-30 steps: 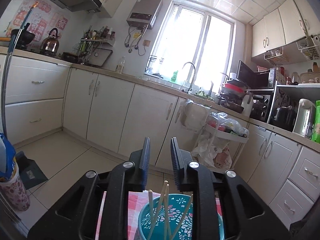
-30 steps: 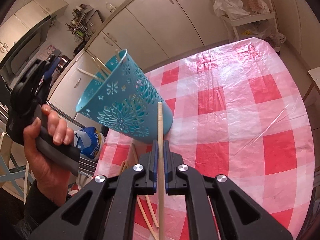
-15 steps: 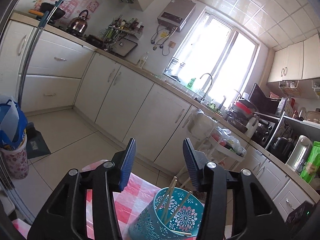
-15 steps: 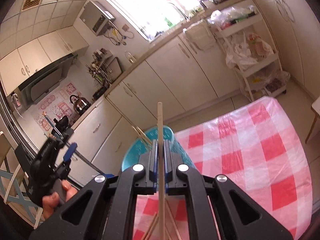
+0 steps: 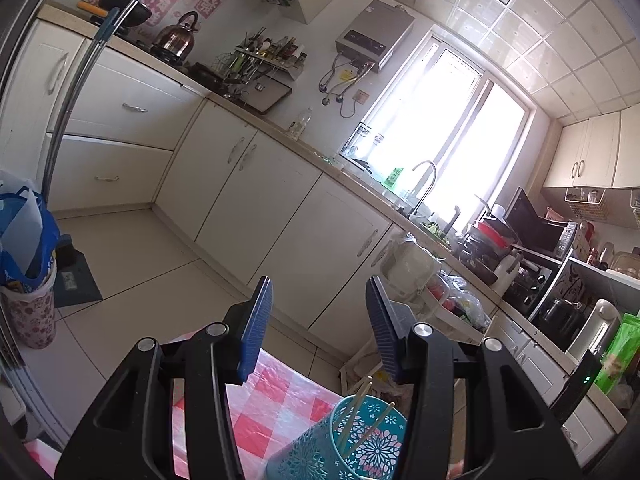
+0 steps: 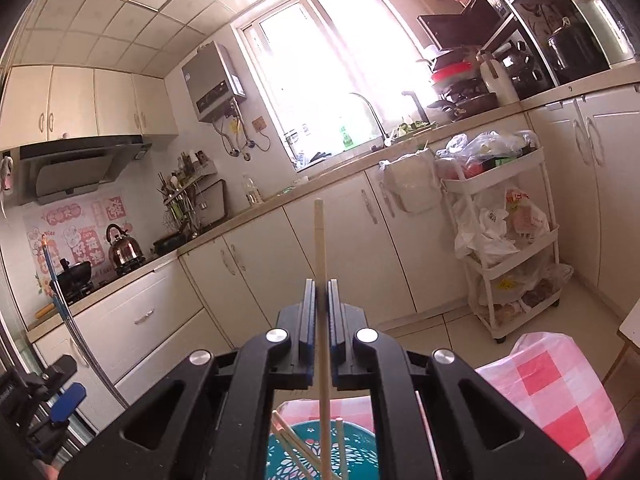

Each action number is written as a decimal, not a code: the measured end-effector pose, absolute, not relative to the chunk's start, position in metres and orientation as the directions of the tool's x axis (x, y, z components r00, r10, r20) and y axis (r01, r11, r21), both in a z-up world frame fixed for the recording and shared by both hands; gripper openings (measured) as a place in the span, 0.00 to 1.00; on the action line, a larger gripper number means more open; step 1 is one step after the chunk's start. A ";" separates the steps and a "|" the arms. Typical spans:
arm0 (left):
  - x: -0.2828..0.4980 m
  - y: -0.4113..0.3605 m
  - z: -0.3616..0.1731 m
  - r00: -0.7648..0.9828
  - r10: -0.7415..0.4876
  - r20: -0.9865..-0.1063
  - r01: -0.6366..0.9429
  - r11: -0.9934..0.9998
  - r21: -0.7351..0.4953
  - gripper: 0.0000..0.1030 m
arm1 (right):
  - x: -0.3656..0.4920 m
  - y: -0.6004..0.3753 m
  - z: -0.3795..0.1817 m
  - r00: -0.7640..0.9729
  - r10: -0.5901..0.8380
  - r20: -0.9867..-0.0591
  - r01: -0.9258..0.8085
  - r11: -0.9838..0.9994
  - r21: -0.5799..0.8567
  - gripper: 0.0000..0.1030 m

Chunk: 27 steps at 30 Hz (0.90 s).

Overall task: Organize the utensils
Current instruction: 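Move the right gripper's stick over the teal cup and open to drop it, then close the right gripper on a wooden stick while the left gripper grasps another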

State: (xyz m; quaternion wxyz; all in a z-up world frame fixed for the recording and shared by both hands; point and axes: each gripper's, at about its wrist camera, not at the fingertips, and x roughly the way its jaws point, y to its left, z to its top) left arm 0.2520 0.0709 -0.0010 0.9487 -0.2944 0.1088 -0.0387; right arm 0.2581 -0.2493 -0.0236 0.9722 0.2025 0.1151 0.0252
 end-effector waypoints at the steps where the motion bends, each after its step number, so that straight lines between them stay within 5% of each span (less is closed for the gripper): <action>1: 0.252 0.072 -0.001 0.974 -0.135 -0.184 0.007 0.824 -0.567 0.44 | 0.257 -0.249 -0.027 0.972 0.088 -0.218 0.007 0.917 0.400 0.07; 8: 0.253 0.072 -0.003 0.970 -0.140 -0.197 0.001 0.819 -0.574 0.44 | 0.256 -0.246 -0.037 0.960 0.126 -0.248 -0.012 0.909 0.417 0.07; 12: 0.253 0.070 -0.003 0.968 -0.142 -0.208 -0.002 0.822 -0.569 0.46 | 0.239 -0.253 -0.033 0.956 0.137 -0.259 -0.017 0.908 0.418 0.31; 16: 0.256 0.069 -0.003 0.963 -0.140 -0.229 -0.010 0.835 -0.550 0.48 | 0.205 -0.270 -0.031 0.939 0.151 -0.309 -0.017 0.917 0.398 0.33; 18: 0.260 0.068 -0.004 0.954 -0.148 -0.259 -0.012 0.850 -0.527 0.50 | 0.183 -0.280 -0.036 0.918 0.150 -0.367 0.014 0.912 0.409 0.41; 27: 0.267 0.054 -0.045 0.839 -0.185 -0.512 0.030 0.955 -0.296 0.53 | 0.137 -0.235 -0.145 0.562 0.351 -0.749 -0.084 0.925 0.371 0.36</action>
